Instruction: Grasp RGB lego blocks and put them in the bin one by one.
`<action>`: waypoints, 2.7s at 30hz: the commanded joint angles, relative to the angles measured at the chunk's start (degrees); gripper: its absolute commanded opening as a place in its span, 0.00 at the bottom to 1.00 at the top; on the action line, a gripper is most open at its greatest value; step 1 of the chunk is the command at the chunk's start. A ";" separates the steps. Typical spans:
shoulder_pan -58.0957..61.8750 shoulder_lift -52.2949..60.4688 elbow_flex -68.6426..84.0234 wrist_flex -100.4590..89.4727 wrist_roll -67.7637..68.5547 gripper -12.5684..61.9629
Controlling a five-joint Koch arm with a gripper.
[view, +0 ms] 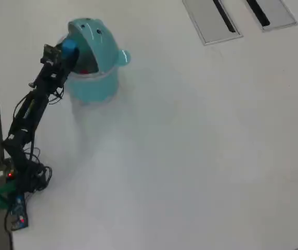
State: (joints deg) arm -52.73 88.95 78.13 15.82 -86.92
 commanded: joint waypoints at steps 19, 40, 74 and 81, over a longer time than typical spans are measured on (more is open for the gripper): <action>0.88 -0.35 -7.65 -4.66 -22.15 0.55; 12.39 18.46 4.57 -8.17 0.88 0.56; 40.08 38.85 32.52 -20.39 53.09 0.60; 42.54 40.87 38.85 -24.79 58.27 0.60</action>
State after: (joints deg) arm -10.46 128.50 118.21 -2.37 -29.09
